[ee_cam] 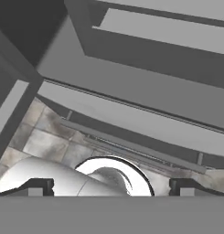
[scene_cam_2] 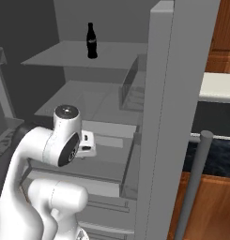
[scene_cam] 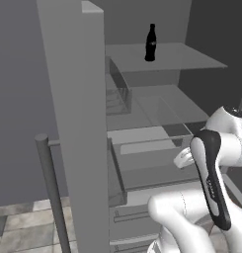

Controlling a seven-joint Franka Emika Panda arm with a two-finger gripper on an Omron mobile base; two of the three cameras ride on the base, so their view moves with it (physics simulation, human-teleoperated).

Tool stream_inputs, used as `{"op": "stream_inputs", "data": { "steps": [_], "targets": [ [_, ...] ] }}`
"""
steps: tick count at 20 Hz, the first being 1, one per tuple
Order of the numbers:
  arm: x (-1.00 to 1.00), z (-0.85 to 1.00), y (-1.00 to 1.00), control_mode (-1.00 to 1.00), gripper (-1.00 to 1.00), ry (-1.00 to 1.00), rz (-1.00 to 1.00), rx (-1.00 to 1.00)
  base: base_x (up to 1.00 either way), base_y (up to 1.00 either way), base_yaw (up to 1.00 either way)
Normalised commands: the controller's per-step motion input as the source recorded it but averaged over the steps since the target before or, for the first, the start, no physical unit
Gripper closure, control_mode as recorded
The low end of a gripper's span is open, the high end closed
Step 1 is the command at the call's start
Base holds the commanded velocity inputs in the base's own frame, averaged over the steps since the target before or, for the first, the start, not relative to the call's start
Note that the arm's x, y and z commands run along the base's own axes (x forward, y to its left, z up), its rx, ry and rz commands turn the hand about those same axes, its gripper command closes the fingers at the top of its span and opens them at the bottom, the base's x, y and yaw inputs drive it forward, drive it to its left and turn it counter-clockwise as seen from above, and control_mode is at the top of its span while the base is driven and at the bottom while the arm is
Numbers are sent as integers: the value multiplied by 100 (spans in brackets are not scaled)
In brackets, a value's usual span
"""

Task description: Open the fridge, grab two sodas, and place both sodas inside the bowl with ice on the dining counter.

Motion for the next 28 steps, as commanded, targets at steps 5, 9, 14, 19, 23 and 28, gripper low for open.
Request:
{"op": "stream_inputs", "data": {
  "steps": [5,9,14,19,23,28],
  "targets": [
    [22,31,11,-100,-100,-27,2,9,0,0,0],
    [11,37,24,-100,-100,-28,-1,3,0,0,0],
    [11,44,21,-100,-100,-28,-7,0,0,0,0],
    [17,54,10,-100,-100,-23,-11,1,0,0,0],
    [22,58,9,-100,-100,-20,-13,0,0,0,0],
    [26,59,4,-100,-100,-22,-13,4,0,0,0]
  ]
}}
